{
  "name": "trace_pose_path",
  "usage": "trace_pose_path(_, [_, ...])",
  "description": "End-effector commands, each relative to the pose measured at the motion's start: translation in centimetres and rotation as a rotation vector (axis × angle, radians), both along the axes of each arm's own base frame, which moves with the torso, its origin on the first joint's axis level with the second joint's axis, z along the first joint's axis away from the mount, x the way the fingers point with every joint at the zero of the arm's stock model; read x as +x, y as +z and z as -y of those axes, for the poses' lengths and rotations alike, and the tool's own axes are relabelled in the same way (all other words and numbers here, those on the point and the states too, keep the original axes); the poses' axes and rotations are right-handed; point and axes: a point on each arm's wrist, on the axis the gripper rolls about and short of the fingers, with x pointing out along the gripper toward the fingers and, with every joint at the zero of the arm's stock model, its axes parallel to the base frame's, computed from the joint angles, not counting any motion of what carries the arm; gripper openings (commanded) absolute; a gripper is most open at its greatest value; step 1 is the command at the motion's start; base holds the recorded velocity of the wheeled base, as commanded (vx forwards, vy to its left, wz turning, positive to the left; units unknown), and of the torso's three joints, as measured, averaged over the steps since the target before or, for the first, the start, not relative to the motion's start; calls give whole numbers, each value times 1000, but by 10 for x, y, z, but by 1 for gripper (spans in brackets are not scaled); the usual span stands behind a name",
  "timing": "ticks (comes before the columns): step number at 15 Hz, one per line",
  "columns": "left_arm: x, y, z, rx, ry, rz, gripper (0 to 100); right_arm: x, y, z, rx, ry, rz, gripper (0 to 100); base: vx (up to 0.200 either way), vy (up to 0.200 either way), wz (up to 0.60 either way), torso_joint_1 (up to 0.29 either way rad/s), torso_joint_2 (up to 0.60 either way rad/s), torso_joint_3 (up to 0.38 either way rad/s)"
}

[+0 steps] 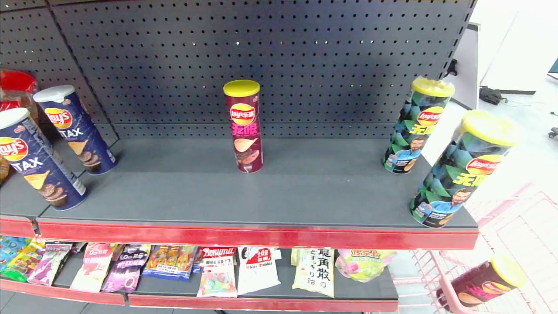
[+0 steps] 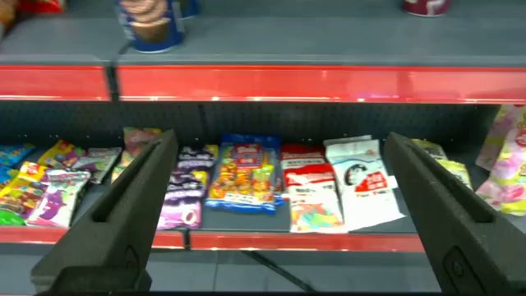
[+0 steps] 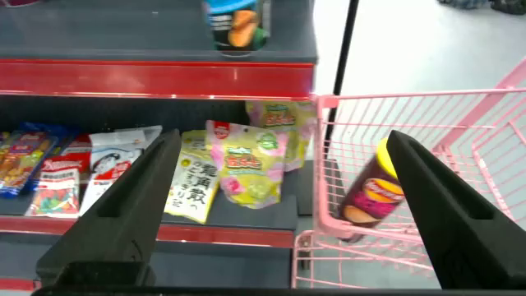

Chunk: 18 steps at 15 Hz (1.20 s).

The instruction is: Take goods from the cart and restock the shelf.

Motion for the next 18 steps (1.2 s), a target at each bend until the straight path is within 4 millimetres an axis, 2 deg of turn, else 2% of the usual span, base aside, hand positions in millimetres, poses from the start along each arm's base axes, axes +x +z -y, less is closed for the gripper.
trace_pose_path(1, [0,0,0,0,0,0,100,0,0,0,1,1,-1,100,0,-200,0,-2,7,2])
trace_pose_path(5, [0,0,0,-5,0,0,100,0,0,0,0,1,-1,100,0,0,0,0,0,0])
trace_pose_path(14, [0,0,0,-6,0,0,100,0,0,0,1,1,1,100,0,0,-600,3,4,1])
trace_pose_path(18, [0,0,0,-6,0,0,100,0,0,0,1,1,1,100,0,0,0,0,0,0])
